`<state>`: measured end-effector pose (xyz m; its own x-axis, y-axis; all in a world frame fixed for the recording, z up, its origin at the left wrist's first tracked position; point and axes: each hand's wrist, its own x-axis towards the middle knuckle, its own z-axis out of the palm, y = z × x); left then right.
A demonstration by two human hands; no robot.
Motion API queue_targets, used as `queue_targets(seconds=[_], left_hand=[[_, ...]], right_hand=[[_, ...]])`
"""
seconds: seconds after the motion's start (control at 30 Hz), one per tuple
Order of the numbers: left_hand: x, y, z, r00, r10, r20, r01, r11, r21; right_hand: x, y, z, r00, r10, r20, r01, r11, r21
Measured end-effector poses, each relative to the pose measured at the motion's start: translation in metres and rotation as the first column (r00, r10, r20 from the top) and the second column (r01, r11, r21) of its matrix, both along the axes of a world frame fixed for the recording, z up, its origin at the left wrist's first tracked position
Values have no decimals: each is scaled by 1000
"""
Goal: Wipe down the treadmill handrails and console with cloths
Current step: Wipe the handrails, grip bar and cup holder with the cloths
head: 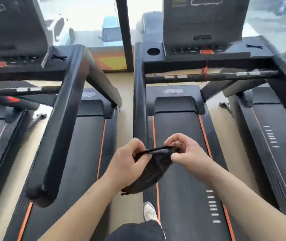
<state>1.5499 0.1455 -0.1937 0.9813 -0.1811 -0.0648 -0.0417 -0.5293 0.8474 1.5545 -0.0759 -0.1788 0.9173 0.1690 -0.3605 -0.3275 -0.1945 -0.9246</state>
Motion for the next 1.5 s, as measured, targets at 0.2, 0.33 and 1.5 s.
queue_targets(seconds=[0.2, 0.33, 1.5], left_hand=[[73, 15, -16, 985, 170, -37, -160, 970, 181], [110, 23, -25, 972, 208, -106, -167, 938, 305], [66, -105, -121, 816, 570, 95, -392, 426, 815]], right_hand=[[78, 26, -19, 991, 20, -133, -30, 996, -79], [128, 31, -36, 971, 150, -184, -186, 962, -202], [249, -21, -71, 773, 625, 105, -573, 760, -307]])
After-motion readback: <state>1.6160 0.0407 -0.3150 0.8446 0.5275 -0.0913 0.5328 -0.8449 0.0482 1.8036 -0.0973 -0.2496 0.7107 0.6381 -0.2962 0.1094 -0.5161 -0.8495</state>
